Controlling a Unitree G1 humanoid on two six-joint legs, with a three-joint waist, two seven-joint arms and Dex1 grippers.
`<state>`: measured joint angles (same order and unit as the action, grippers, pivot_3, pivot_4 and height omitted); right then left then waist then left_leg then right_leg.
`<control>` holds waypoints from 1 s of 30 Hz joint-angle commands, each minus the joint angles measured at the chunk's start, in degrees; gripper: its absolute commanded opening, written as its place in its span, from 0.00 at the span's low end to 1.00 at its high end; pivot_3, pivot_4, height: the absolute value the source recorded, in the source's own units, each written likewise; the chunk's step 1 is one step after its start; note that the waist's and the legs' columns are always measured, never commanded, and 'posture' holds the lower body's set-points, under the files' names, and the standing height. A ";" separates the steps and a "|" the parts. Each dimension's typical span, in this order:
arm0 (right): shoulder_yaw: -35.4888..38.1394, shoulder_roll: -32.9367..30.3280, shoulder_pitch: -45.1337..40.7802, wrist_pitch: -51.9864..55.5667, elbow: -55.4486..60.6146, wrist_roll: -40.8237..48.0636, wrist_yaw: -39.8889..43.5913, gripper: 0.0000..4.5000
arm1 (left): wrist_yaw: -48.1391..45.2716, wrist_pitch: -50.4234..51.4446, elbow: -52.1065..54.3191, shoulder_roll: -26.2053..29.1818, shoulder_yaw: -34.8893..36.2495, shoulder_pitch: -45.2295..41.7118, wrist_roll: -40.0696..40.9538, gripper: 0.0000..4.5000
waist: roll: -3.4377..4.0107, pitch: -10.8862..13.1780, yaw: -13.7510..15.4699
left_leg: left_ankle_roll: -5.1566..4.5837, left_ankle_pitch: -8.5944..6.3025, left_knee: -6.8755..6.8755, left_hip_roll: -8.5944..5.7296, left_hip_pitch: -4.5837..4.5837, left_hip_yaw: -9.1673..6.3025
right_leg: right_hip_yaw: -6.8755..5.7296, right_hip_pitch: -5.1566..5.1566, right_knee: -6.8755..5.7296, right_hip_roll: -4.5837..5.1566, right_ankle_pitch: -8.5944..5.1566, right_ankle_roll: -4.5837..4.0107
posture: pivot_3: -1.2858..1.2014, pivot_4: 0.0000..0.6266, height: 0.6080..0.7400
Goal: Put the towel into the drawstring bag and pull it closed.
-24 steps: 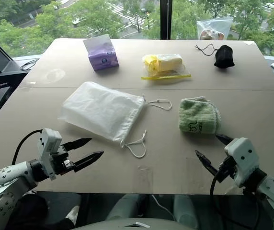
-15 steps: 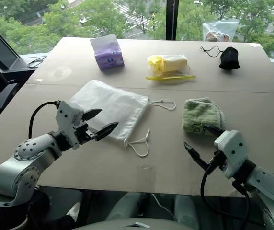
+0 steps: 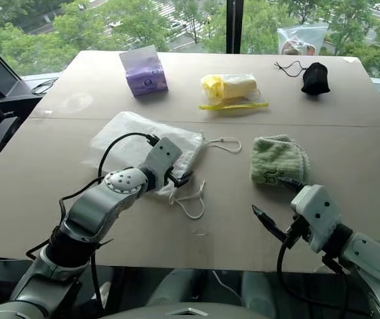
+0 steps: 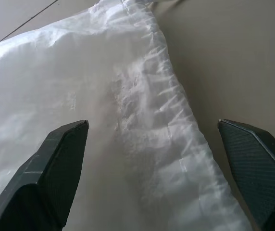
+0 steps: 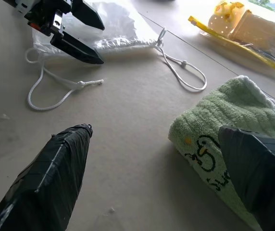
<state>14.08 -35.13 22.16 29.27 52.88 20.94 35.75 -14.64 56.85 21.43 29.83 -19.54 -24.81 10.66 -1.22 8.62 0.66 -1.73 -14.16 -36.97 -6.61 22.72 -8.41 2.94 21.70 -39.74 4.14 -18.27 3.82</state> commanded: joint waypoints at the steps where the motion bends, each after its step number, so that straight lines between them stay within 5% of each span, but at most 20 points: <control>1: -0.54 -0.53 0.05 -1.53 1.42 -0.82 -0.45 1.00 | -1.09 -3.00 -0.51 0.18 -0.07 0.31 -2.17 0.71 | 0.00 0.00 0.12 | 0.00 0.00 0.00 0.00 0.00 0.00 | -0.01 0.00 0.00 0.00 0.00 0.00 | 0.52 0.24 1.00; 8: -2.21 -0.42 -3.08 -0.15 1.05 -0.90 -2.45 1.00 | -14.83 -17.32 -9.22 5.21 8.41 1.20 2.19 0.01 | 0.01 0.00 0.00 | 0.01 0.01 -0.03 0.01 0.00 -0.01 | -0.04 0.00 -0.01 0.01 0.00 0.00 | 0.52 0.24 1.00; 13: -3.87 -0.22 -5.56 0.80 0.82 -0.75 -3.63 1.00 | -32.48 -26.46 -20.82 10.68 15.39 -0.83 8.93 0.01 | 0.04 0.01 0.08 | 0.01 0.00 -0.02 0.01 0.00 -0.04 | -0.09 0.05 0.01 0.03 0.00 -0.01 | 0.52 0.24 1.00; 17: -5.27 -0.04 -6.86 0.69 0.43 -1.09 -4.42 1.00 | -39.58 -15.69 -30.08 11.80 22.58 -6.17 18.22 0.01 | 0.00 0.03 0.12 | 0.00 0.00 -0.14 -0.02 0.14 -0.20 | -0.28 0.04 0.03 0.05 0.00 -0.01 | 0.52 0.24 1.00; 26: -4.40 1.90 -13.51 11.67 -1.19 4.63 -8.92 1.00 | -37.87 7.94 -33.40 10.71 31.62 -11.08 30.69 0.01 | -0.01 0.03 -1.21 | 0.00 0.01 -0.20 -0.03 0.14 -0.27 | -0.27 0.05 -0.05 0.03 0.00 -0.01 | 0.52 0.24 1.00; 30: -6.78 2.47 -16.60 12.80 -1.13 4.76 -10.22 1.00 | -35.86 2.97 -27.78 10.45 27.92 -7.47 26.41 0.01 | 0.00 0.03 -1.56 | 0.01 0.01 -0.19 -0.03 0.14 -0.32 | -0.26 0.05 -0.07 0.03 0.00 -0.02 | 0.52 0.24 1.00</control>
<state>8.03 -32.75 6.79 42.22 50.09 25.38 26.28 -51.35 63.07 -10.03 40.16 9.61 -33.21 39.20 -1.22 8.66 -0.90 -1.72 -14.16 -37.16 -6.64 22.86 -8.71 2.73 21.75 -39.81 4.18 -18.27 3.80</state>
